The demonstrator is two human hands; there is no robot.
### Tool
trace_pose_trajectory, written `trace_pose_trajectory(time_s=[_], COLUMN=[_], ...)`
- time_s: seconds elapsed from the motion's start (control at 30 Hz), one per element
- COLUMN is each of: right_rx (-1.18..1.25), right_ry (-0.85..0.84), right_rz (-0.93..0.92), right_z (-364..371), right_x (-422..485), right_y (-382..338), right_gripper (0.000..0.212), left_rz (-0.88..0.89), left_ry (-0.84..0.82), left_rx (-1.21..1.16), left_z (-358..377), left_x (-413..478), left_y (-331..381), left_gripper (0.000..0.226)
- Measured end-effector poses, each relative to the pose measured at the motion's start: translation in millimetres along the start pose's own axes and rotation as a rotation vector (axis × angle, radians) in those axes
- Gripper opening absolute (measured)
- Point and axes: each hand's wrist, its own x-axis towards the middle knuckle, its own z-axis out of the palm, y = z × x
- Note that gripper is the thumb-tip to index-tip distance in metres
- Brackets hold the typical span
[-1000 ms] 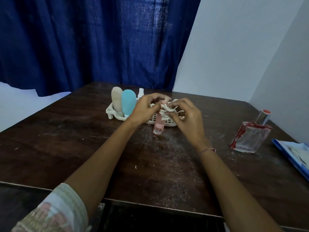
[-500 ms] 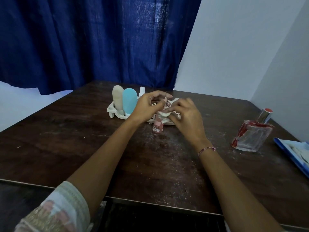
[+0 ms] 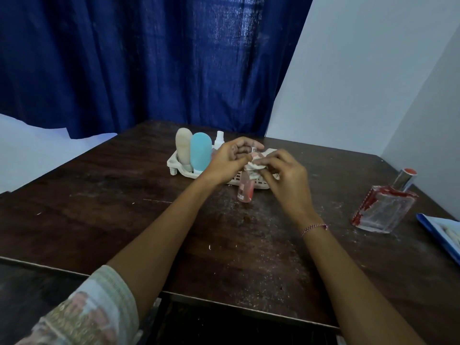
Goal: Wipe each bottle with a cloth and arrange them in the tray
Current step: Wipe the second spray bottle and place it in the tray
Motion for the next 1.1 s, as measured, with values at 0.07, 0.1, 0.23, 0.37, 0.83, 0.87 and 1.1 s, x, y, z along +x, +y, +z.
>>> trace_pose_trajectory(time_s=[0.07, 0.1, 0.23, 0.37, 0.83, 0.87, 1.1], right_rx=[0.042, 0.049, -0.035, -0.037, -0.014, 0.006, -0.001], right_ry=[-0.121, -0.225, -0.628, -0.325, -0.110, -0.104, -0.122], right_rz=[-0.017, -0.052, -0.102, -0.131, 0.006, 0.005, -0.113], right_z=[0, 0, 1, -1, -5, -4, 2], right_x=[-1, -1, 0, -1, -1, -1, -1], right_y=[2, 2, -1, -2, 12, 11, -2], right_gripper=[0.018, 0.018, 0.019, 0.019, 0.020, 0.019, 0.022], left_rz=[-0.013, -0.020, -0.022, -0.010, -0.027, -0.028, -0.032], left_ry=[0.010, 0.016, 0.034, 0.003, -0.066, -0.063, -0.063], left_rx=[-0.034, -0.057, -0.066, -0.091, -0.127, -0.128, -0.112], left_z=[-2, -3, -3, -3, -4, -4, -3], left_x=[0, 0, 1, 0, -1, -1, 0], left_y=[-2, -3, -5, -2, -2, -2, 1], left_gripper=[0.020, 0.018, 0.015, 0.017, 0.020, 0.020, 0.022])
